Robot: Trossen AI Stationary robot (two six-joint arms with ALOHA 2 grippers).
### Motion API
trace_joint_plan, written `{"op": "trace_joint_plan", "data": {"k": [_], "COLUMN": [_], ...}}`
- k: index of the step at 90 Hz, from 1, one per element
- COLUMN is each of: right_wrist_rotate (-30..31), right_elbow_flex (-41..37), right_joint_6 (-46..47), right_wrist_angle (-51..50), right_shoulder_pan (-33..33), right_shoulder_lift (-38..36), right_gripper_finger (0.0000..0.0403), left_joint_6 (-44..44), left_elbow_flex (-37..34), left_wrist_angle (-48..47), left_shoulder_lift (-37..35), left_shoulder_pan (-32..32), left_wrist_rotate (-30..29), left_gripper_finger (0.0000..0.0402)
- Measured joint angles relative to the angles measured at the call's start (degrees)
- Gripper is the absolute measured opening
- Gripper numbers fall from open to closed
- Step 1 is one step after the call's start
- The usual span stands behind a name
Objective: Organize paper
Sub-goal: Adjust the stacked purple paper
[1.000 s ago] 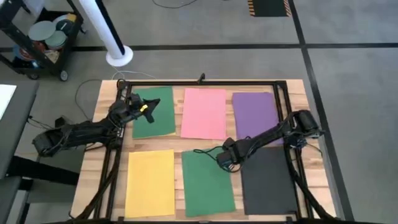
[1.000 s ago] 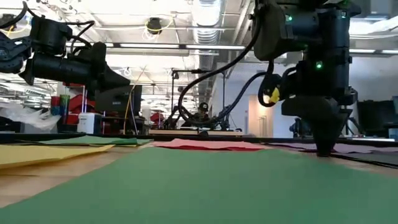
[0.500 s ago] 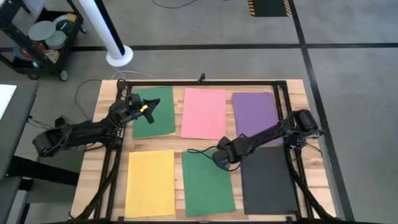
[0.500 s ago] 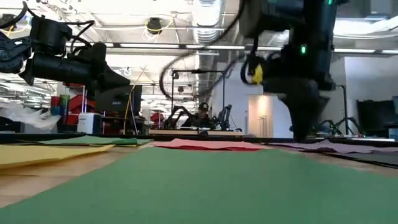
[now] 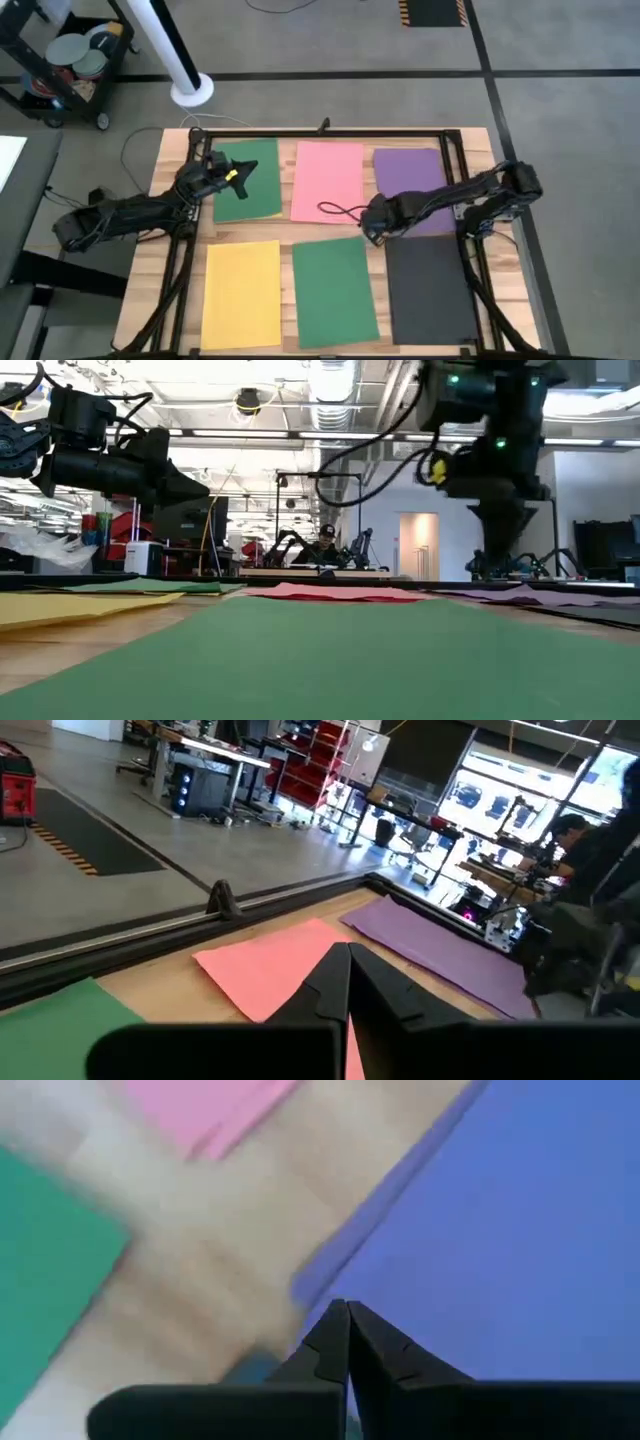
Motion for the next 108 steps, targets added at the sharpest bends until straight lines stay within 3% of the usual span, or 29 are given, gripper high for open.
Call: {"op": "trace_joint_plan", "data": {"k": [9, 59, 108], "right_wrist_rotate": [-3.8, -7.0, -4.0], "right_elbow_flex": [-1.9, -11.5, -12.7], "right_joint_6": [-1.0, -0.9, -4.3], "right_wrist_angle": [0.1, 10.9, 13.7], "right_shoulder_pan": [0.0, -4.9, -11.1], "right_shoulder_lift": [-2.0, -2.2, -2.2], "right_gripper_finger": [0.0, 0.0, 0.0], "left_joint_6": [0.4, 0.4, 1.2], "left_elbow_flex": [0.0, 0.0, 0.0], "left_wrist_angle": [-0.3, -1.6, -1.6], "left_shoulder_lift": [0.0, 0.0, 0.0], "left_shoulder_pan": [0.0, 0.0, 0.0], "left_wrist_rotate": [0.0, 0.0, 0.1], "left_gripper_finger": [0.0, 0.0, 0.0]}}
